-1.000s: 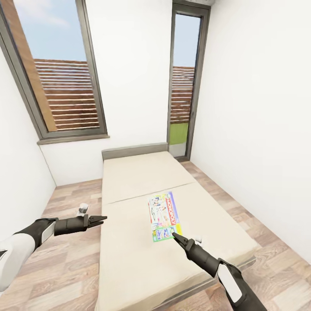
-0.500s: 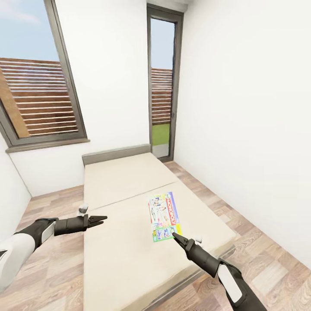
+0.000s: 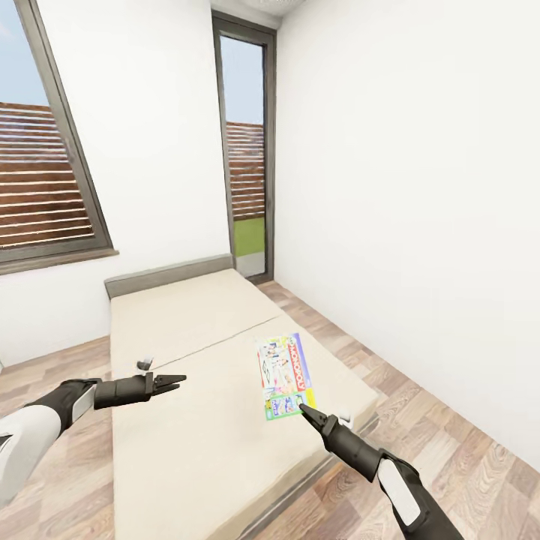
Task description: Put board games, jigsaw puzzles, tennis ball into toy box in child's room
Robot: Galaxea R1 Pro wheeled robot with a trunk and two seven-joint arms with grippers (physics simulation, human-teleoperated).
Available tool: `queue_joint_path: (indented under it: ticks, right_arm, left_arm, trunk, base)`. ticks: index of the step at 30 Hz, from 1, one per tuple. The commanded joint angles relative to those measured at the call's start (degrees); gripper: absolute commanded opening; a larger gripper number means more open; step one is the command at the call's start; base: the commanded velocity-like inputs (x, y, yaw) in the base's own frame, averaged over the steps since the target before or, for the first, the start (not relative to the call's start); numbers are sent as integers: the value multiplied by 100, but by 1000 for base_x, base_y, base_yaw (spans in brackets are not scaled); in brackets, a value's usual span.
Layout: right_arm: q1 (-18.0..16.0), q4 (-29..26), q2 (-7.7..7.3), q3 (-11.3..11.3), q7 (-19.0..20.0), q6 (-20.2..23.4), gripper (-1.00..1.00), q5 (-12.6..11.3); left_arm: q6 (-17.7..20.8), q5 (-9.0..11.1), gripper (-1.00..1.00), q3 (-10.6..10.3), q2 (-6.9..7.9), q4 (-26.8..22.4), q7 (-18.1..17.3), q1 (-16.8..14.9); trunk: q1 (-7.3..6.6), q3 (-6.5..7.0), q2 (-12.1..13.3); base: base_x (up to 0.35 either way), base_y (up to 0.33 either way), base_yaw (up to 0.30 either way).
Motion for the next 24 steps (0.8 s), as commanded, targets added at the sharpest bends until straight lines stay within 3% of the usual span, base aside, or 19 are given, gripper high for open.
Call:
queue_joint_path:
  ticks: [1,24]
  right_arm:
    - [-7,1,8,-16,7,49,-100,-35]
    - [-7,1,8,-19,-2,49,-100,-35]
  left_arm:
    - [60,-13,100,17,2,-1,-22,-4]
    - [52,-21,100,17,1,-1,-18,-4]
  trunk:
    - [4,-8,-13]
    - [4,101,-13]
  base:
    - [0,0,-268]
    - [0,0,-267]
